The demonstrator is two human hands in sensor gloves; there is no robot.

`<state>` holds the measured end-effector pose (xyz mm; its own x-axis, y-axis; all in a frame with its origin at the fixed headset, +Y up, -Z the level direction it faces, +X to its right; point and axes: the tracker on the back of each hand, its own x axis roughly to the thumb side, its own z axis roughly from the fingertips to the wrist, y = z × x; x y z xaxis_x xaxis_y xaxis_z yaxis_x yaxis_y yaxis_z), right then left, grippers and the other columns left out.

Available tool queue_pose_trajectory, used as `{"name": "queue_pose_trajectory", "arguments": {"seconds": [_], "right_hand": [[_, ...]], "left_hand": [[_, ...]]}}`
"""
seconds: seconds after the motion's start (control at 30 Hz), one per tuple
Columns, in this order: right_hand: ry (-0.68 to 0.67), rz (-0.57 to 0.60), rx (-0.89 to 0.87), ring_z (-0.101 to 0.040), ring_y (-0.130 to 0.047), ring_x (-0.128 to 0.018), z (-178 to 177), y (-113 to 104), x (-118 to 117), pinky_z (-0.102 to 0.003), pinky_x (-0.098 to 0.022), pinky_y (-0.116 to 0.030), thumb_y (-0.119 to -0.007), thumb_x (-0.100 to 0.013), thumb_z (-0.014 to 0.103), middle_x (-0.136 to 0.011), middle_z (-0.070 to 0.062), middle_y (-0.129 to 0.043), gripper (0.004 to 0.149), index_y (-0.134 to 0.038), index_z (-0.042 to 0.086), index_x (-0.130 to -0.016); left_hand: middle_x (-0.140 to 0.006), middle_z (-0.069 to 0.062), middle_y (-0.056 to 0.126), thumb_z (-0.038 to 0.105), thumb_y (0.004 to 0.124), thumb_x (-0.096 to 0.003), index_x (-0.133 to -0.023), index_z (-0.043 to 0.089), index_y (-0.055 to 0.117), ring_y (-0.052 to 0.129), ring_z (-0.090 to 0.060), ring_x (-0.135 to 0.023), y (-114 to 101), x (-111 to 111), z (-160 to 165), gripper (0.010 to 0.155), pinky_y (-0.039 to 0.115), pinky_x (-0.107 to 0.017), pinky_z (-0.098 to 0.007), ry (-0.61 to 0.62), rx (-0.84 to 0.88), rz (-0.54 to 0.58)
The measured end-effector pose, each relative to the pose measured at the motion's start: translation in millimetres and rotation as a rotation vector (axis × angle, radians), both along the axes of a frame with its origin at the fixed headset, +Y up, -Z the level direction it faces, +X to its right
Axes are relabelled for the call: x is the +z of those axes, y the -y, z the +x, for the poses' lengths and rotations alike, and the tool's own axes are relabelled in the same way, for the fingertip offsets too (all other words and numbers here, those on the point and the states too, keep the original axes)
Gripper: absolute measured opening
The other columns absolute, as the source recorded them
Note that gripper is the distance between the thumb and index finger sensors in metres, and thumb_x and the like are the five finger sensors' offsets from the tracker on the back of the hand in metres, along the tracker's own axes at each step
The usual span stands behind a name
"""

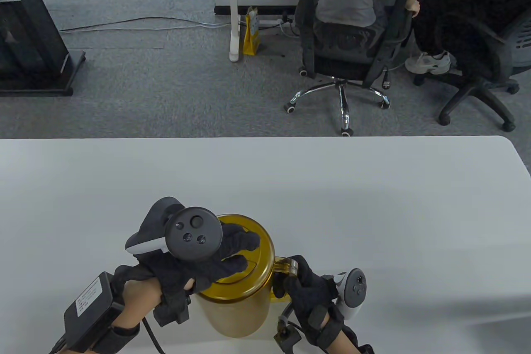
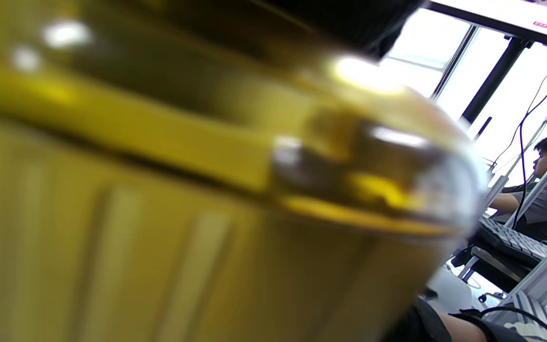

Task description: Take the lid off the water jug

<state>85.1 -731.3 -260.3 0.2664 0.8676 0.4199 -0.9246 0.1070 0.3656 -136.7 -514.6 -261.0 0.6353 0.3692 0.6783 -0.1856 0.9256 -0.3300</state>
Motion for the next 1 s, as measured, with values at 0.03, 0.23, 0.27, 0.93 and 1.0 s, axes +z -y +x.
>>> {"name": "queue_pose_trajectory", "arguments": {"seconds": [0.03, 0.23, 0.27, 0.93, 1.0], "right_hand": [[0.0, 0.0, 0.0, -0.022, -0.085, -0.035, 0, 0, 0, -0.046, -0.034, -0.074, -0.071, -0.05, 0.065, -0.054, -0.004, -0.087, 0.06, -0.077, 0.015, -0.082], [-0.019, -0.015, 0.016, -0.023, -0.085, -0.037, 1, -1, -1, -0.047, -0.037, -0.074, -0.071, -0.05, 0.065, -0.055, -0.005, -0.087, 0.061, -0.077, 0.015, -0.083], [-0.014, -0.015, 0.013, -0.023, -0.085, -0.037, 2, -1, 0, -0.047, -0.036, -0.074, -0.071, -0.05, 0.065, -0.055, -0.005, -0.087, 0.06, -0.077, 0.014, -0.083], [-0.014, -0.014, 0.013, -0.023, -0.085, -0.037, 1, -1, 0, -0.047, -0.036, -0.074, -0.071, -0.05, 0.065, -0.055, -0.005, -0.087, 0.061, -0.077, 0.014, -0.083], [-0.009, -0.007, 0.011, -0.023, -0.085, -0.037, 1, 0, 1, -0.047, -0.036, -0.074, -0.071, -0.051, 0.065, -0.055, -0.005, -0.087, 0.061, -0.076, 0.014, -0.083]], "left_hand": [[-0.093, -0.018, 0.08, 0.031, 0.081, -0.0492, -0.099, 0.015, 0.071, 0.077, -0.032, -0.078, 0, -1, 1, 0.053, 0.069, -0.061, -0.047, 0.005, -0.007, 0.013], [-0.088, -0.017, 0.081, 0.035, 0.085, -0.0469, -0.096, 0.014, 0.072, 0.077, -0.028, -0.07, 2, -1, 9, 0.055, 0.071, -0.056, -0.043, 0.014, -0.082, 0.104], [-0.087, -0.017, 0.081, 0.037, 0.085, -0.0465, -0.095, 0.014, 0.071, 0.078, -0.027, -0.069, 2, -1, 10, 0.055, 0.072, -0.055, -0.043, 0.016, -0.096, 0.118], [-0.081, -0.016, 0.077, 0.039, 0.078, -0.0471, -0.096, 0.012, 0.065, 0.076, -0.028, -0.063, 8, 5, 12, 0.057, 0.073, -0.051, -0.04, 0.133, -0.149, 0.273], [-0.081, -0.017, 0.077, 0.038, 0.078, -0.0474, -0.096, 0.011, 0.065, 0.076, -0.028, -0.064, 8, 6, 12, 0.057, 0.072, -0.052, -0.041, 0.142, -0.156, 0.287]]}}
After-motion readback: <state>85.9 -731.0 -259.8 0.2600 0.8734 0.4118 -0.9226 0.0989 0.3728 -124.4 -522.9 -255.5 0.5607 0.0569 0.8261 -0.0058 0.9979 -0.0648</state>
